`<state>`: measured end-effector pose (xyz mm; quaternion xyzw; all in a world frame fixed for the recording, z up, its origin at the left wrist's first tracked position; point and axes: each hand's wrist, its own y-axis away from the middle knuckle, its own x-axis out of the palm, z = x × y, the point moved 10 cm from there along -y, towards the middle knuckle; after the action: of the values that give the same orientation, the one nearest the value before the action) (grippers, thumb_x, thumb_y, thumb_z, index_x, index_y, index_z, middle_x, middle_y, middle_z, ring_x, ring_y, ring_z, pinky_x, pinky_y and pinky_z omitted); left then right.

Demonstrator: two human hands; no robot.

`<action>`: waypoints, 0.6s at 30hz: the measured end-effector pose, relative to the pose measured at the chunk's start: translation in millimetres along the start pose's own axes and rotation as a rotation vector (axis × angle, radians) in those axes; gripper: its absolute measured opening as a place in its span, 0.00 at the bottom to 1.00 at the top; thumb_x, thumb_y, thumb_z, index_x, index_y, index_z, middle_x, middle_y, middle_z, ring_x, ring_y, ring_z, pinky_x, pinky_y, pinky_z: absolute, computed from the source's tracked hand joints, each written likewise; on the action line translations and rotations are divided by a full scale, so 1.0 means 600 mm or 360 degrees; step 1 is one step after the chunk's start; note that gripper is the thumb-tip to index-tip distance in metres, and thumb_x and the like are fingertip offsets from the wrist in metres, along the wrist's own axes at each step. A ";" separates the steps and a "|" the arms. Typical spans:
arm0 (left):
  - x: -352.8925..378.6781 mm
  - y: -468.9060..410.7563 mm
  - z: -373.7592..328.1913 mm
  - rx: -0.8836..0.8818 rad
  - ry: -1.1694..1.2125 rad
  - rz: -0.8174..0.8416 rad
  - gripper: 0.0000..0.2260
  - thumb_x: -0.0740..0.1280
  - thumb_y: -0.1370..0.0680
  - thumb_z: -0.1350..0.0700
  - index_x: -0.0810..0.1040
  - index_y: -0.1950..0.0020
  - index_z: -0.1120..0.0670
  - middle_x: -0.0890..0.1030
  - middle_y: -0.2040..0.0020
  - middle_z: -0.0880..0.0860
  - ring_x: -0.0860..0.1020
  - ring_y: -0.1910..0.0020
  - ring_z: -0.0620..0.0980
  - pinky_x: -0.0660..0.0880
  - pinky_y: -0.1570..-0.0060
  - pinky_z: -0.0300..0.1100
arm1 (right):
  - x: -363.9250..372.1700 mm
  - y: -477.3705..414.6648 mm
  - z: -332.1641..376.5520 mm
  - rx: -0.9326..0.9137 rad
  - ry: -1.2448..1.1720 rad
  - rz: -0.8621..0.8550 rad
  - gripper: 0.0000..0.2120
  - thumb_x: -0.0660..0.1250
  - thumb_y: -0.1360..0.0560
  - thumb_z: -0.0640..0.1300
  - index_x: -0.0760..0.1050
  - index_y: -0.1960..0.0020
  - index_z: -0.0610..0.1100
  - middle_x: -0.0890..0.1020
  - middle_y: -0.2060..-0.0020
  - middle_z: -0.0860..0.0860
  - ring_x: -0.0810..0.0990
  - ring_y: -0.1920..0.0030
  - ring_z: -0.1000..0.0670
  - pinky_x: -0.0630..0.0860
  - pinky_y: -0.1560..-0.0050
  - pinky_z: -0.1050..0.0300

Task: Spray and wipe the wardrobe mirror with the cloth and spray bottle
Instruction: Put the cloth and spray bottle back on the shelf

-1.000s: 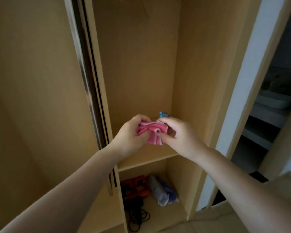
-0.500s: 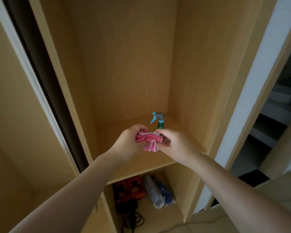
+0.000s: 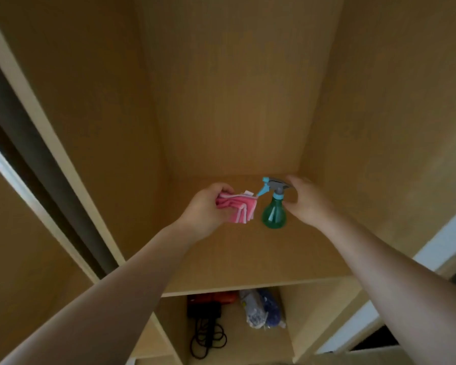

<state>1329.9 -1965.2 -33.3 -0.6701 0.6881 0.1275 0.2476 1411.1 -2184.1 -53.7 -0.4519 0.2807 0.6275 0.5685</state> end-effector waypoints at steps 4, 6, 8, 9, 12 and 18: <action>0.012 -0.024 0.023 -0.0129 -0.0043 -0.0095 0.17 0.72 0.28 0.63 0.74 0.41 0.54 0.78 0.54 0.45 0.77 0.58 0.38 0.73 0.60 0.28 | 0.034 -0.082 -0.026 -0.0027 0.0049 0.0193 0.35 0.68 0.23 0.47 0.55 0.22 0.44 0.65 0.26 0.44 0.68 0.30 0.42 0.68 0.36 0.52; 0.017 -0.030 0.034 -0.0194 -0.0034 -0.0141 0.17 0.73 0.28 0.62 0.74 0.42 0.54 0.78 0.54 0.45 0.77 0.58 0.39 0.74 0.60 0.29 | 0.048 -0.109 -0.029 -0.0047 -0.0005 0.0279 0.36 0.68 0.23 0.47 0.53 0.22 0.44 0.65 0.26 0.44 0.69 0.31 0.41 0.69 0.37 0.52; 0.021 -0.032 0.044 -0.0244 -0.0024 -0.0176 0.18 0.73 0.29 0.62 0.74 0.42 0.53 0.79 0.53 0.46 0.78 0.57 0.40 0.74 0.58 0.31 | 0.062 -0.129 -0.034 -0.0044 -0.0028 0.0356 0.35 0.67 0.23 0.48 0.54 0.22 0.45 0.69 0.28 0.44 0.72 0.33 0.41 0.71 0.40 0.53; 0.023 -0.033 0.048 -0.0260 -0.0023 -0.0189 0.18 0.74 0.29 0.61 0.74 0.42 0.52 0.79 0.53 0.47 0.78 0.57 0.40 0.75 0.57 0.31 | 0.070 -0.137 -0.036 -0.0053 -0.0014 0.0393 0.32 0.67 0.23 0.48 0.58 0.23 0.44 0.73 0.33 0.43 0.75 0.37 0.41 0.74 0.43 0.51; 0.023 -0.033 0.057 -0.0306 -0.0021 -0.0235 0.18 0.74 0.29 0.60 0.74 0.43 0.51 0.79 0.53 0.45 0.78 0.56 0.40 0.75 0.57 0.32 | 0.090 -0.145 -0.036 -0.0076 -0.0144 0.0477 0.09 0.65 0.22 0.45 0.75 0.47 0.39 0.78 0.58 0.45 0.78 0.56 0.42 0.70 0.64 0.53; 0.020 -0.018 0.061 -0.0370 -0.0043 -0.0295 0.20 0.74 0.29 0.61 0.74 0.39 0.54 0.79 0.52 0.46 0.79 0.53 0.43 0.74 0.56 0.30 | 0.084 -0.146 -0.027 -0.0085 -0.0172 0.0458 0.08 0.65 0.22 0.41 0.77 0.48 0.35 0.80 0.55 0.38 0.78 0.56 0.40 0.65 0.64 0.55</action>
<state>1346.8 -1957.4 -68.9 -0.7531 0.6005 0.1919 0.1881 1502.7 -2157.9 -91.4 -0.3876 0.2949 0.7331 0.4747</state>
